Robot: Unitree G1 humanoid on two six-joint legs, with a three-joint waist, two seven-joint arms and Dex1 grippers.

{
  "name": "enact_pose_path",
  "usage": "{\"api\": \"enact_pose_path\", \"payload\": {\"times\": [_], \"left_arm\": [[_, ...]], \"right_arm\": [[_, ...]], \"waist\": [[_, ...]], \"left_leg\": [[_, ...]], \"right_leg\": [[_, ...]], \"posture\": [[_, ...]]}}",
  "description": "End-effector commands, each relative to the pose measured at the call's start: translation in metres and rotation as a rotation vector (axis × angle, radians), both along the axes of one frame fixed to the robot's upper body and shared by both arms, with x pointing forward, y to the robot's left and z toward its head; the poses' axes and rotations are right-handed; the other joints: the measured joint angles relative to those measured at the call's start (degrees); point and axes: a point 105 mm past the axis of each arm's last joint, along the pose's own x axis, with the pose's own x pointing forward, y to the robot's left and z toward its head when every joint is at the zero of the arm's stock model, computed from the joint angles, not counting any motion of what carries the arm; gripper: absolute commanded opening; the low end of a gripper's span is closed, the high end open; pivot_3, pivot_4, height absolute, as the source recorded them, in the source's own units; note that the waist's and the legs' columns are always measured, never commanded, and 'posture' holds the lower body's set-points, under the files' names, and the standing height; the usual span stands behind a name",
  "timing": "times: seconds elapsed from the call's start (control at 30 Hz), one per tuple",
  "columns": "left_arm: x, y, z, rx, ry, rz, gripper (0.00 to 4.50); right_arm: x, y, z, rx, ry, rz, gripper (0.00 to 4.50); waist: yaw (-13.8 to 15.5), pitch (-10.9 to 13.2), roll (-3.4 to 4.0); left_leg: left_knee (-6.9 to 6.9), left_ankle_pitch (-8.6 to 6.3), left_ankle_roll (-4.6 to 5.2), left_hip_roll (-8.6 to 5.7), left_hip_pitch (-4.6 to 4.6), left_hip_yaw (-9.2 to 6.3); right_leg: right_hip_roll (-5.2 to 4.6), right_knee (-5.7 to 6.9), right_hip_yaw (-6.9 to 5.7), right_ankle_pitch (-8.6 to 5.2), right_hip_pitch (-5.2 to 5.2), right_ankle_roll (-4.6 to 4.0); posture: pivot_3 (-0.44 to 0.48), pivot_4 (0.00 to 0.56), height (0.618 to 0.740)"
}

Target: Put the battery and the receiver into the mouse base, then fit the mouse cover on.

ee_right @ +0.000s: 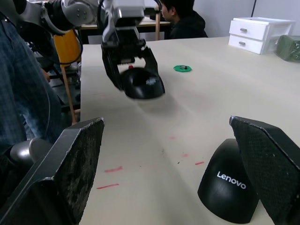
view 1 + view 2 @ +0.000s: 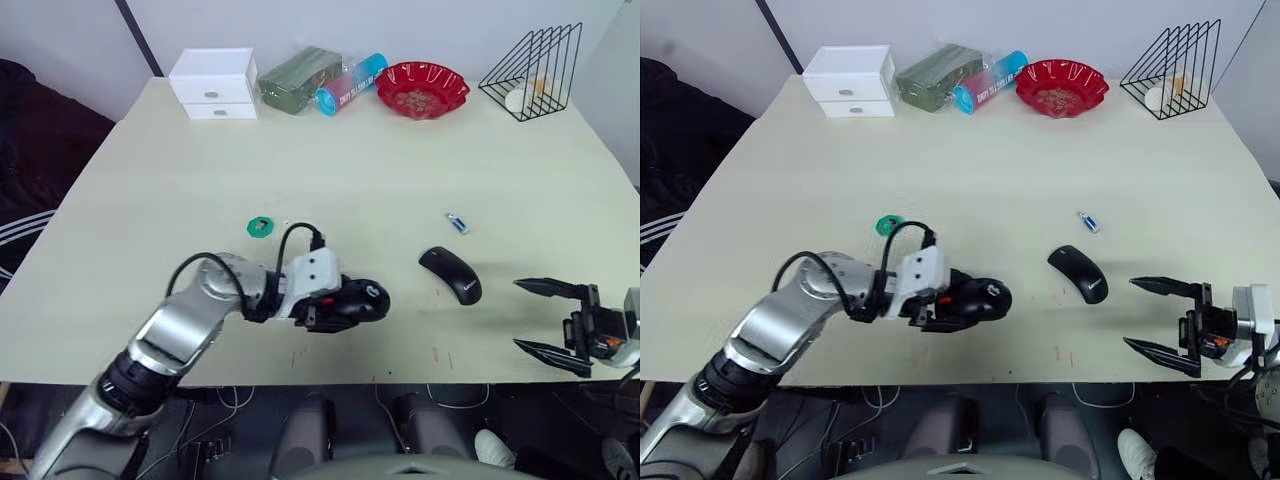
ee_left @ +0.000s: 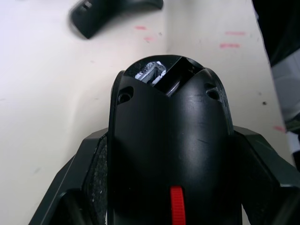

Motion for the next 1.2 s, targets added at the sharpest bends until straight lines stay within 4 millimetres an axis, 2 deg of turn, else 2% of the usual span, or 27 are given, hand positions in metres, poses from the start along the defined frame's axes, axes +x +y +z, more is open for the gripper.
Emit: {"api": "enact_pose_path", "payload": {"times": [0.03,0.37,0.8,0.93,1.2], "left_arm": [[0.002,-0.006,-0.004,0.041,-0.044,-0.031,2.95],[0.019,-0.017,-0.021,0.057,-0.03,-0.006,2.95],[0.023,-0.019,-0.027,0.077,-0.027,-0.003,2.95],[0.024,-0.014,-0.035,0.106,-0.022,-0.011,2.95],[0.027,-0.013,-0.034,0.104,-0.02,-0.013,2.95]], "right_arm": [[-0.004,-0.001,0.007,-0.008,-0.029,-0.001,4.5],[-0.007,0.002,0.009,-0.013,-0.033,-0.005,4.5],[-0.005,0.0,0.007,-0.055,-0.044,-0.006,4.5],[0.012,-0.009,0.01,-0.002,0.011,-0.185,4.5],[0.036,-0.016,0.008,0.015,0.055,-0.394,4.5]], "waist": [[0.02,0.01,0.01],[0.26,0.0,0.02],[1.09,0.0,0.03],[1.09,-0.01,0.03],[1.07,-0.04,0.08]], "left_leg": [[0.0,0.0,0.0,0.0,-0.02,-0.02],[0.09,0.0,0.01,-0.01,-0.08,-0.06],[0.12,0.0,0.01,-0.01,-0.07,-0.06],[0.12,0.0,0.01,-0.01,-0.07,-0.06],[0.12,0.0,0.01,-0.01,-0.07,-0.05]], "right_leg": [[0.0,0.0,-0.02,0.0,-0.01,0.0],[0.01,-0.02,-0.04,0.0,-0.02,0.01],[0.01,0.0,-0.03,0.0,-0.01,0.0],[0.0,0.0,-0.03,0.0,0.0,0.0],[0.01,0.01,-0.03,0.0,0.0,0.0]], "posture": [[0.0,0.15,0.74],[0.0,0.15,0.74],[0.0,0.15,0.74],[0.0,0.15,0.74],[0.0,0.15,0.74]]}}
